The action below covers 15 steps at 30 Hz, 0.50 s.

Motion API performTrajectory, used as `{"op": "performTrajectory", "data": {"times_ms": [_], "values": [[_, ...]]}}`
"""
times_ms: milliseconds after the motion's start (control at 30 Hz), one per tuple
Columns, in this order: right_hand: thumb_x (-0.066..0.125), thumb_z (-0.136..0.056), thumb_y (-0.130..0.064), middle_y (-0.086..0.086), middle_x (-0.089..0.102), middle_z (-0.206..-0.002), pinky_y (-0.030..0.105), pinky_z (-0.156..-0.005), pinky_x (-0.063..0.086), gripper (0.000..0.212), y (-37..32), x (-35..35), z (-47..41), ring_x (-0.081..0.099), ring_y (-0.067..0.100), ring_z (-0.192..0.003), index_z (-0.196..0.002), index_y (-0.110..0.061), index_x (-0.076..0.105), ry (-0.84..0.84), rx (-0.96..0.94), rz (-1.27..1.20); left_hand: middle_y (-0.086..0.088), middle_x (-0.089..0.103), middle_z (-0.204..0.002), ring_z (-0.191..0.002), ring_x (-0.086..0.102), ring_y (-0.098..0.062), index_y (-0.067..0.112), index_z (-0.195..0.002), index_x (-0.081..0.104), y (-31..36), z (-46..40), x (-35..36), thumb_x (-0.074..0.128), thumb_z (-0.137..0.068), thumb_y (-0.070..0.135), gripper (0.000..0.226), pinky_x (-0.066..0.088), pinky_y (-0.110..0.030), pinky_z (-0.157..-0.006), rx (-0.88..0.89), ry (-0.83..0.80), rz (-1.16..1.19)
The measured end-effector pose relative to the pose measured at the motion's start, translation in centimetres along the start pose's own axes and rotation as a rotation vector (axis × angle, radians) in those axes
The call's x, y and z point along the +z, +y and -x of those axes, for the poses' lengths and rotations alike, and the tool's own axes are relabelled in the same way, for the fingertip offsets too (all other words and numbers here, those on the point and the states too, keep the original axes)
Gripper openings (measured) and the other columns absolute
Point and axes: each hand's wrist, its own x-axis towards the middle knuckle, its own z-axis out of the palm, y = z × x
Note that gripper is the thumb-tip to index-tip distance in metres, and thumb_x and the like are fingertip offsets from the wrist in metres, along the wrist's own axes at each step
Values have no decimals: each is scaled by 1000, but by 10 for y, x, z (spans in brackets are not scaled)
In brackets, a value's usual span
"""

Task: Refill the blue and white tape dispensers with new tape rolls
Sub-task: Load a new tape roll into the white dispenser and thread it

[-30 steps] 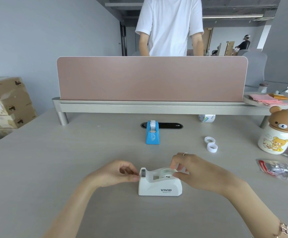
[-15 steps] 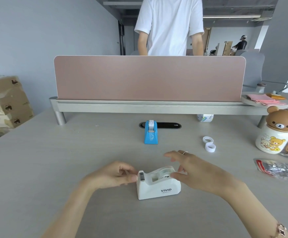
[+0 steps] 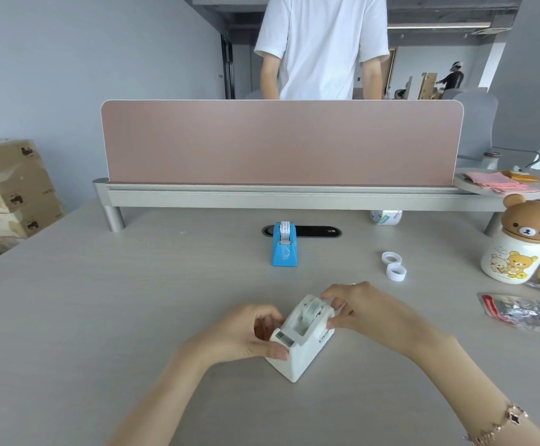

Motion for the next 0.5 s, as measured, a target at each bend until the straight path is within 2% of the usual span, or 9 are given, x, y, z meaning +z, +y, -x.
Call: {"op": "performTrajectory", "data": {"times_ms": [167, 267, 367, 433, 500], "values": [[69, -84, -24, -2, 67, -108, 26, -86, 52, 36, 7, 4, -4, 68, 10, -94, -118, -24, 56, 26, 2, -82, 6, 55, -80, -72, 46, -10, 20, -100, 67, 8, 1, 2, 81, -65, 41, 44, 37, -29, -65, -7, -100, -22], [69, -84, -19, -1, 71, -103, 29, -86, 54, 22, 11, 7, -7, 68, 9, -93, -105, -20, 62, 27, -13, -137, 11, 61, -85, -75, 48, -8, 27, -103, 67, 12, 2, 3, 81, -70, 35, 37, 38, -28, -69, -21, -138, -9], [70, -82, -15, -1, 70, -101, 30, -87, 54, 22, 13, 11, -12, 68, 10, -93, -103, -16, 63, 62, 1, -199, 13, 66, -93, -82, 55, -8, 35, -106, 65, 15, 3, 4, 81, -68, 35, 41, 46, -32, -78, -55, -139, -40], [70, -81, -13, -2, 65, -98, 26, -85, 53, 23, 12, 15, -14, 67, 11, -92, -102, -15, 61, 141, 40, -235, 13, 69, -100, -87, 62, -11, 37, -109, 62, 16, 2, 7, 82, -63, 42, 50, 51, -41, -88, -76, -90, -93], [68, -83, -12, -2, 66, -90, 19, -76, 50, 11, 11, 22, -16, 67, 13, -87, -91, -17, 61, 230, 57, -244, 17, 67, -111, -103, 63, -11, 46, -116, 55, 19, 1, 10, 82, -59, 48, 63, 51, -41, -95, -67, -27, -144]]}}
